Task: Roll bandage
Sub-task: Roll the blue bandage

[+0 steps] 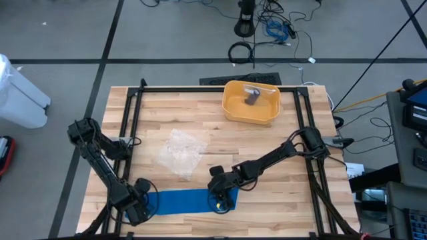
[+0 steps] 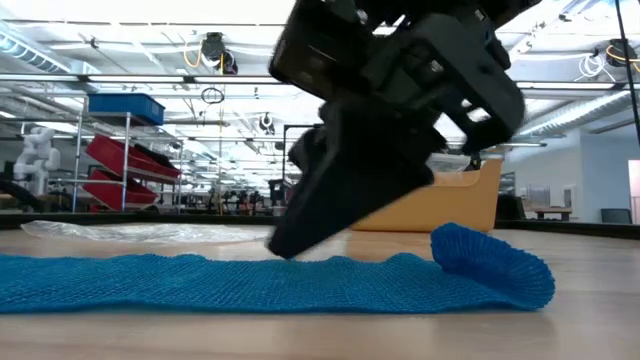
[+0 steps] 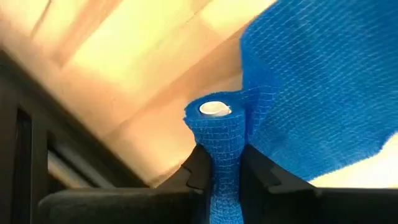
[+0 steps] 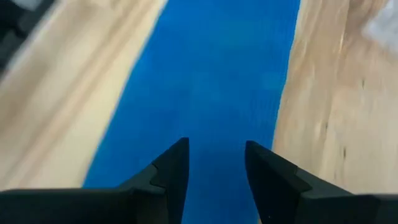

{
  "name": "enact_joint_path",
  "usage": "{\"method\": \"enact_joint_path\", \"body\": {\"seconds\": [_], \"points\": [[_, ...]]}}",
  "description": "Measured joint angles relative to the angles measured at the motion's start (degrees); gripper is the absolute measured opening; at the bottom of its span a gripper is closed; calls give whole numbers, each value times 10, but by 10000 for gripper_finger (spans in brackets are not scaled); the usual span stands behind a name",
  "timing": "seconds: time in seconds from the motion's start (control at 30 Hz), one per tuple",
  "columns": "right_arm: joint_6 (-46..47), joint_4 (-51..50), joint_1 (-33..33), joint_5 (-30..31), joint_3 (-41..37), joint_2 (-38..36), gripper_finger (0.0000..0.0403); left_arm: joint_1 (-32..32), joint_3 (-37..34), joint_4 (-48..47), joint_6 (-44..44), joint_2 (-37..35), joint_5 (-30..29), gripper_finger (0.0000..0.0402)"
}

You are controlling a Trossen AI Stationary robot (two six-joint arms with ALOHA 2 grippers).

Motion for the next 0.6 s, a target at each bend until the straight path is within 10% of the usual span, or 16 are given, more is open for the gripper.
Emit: {"method": "enact_joint_path", "body": {"seconds": [0.33, 0.6], "points": [[-23, -63, -1, 61, -1, -61, 141, 19, 115, -146, 157, 1, -141, 60], [-83, -51, 32, 119, 0, -121, 117, 73, 159, -149, 472, 1, -332, 61]]}}
